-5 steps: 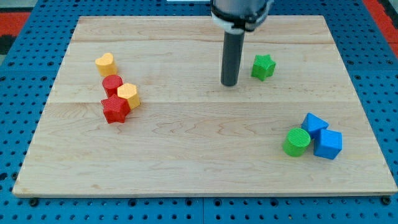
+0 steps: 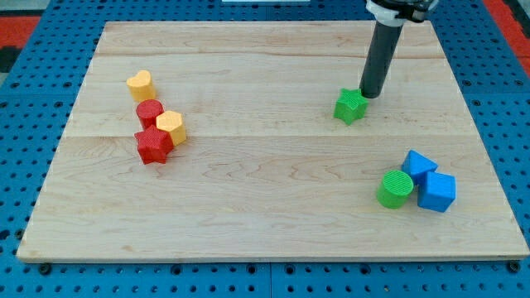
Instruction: Push the green star to the bottom side
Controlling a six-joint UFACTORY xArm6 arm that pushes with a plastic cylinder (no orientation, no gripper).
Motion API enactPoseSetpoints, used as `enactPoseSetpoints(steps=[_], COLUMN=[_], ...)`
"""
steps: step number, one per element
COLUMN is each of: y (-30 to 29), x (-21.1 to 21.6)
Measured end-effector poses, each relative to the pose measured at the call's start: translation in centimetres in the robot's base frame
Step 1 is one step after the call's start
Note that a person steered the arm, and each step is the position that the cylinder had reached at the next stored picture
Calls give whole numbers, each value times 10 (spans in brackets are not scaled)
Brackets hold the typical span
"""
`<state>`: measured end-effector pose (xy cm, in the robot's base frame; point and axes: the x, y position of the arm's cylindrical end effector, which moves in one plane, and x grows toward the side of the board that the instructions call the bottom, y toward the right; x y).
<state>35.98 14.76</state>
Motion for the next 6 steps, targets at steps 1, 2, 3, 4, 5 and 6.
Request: enactPoseSetpoints(steps=[1,2,3,4,5,6], y=[-18,-3,8,10,0,-21], x=[13,75,72,35,31,48])
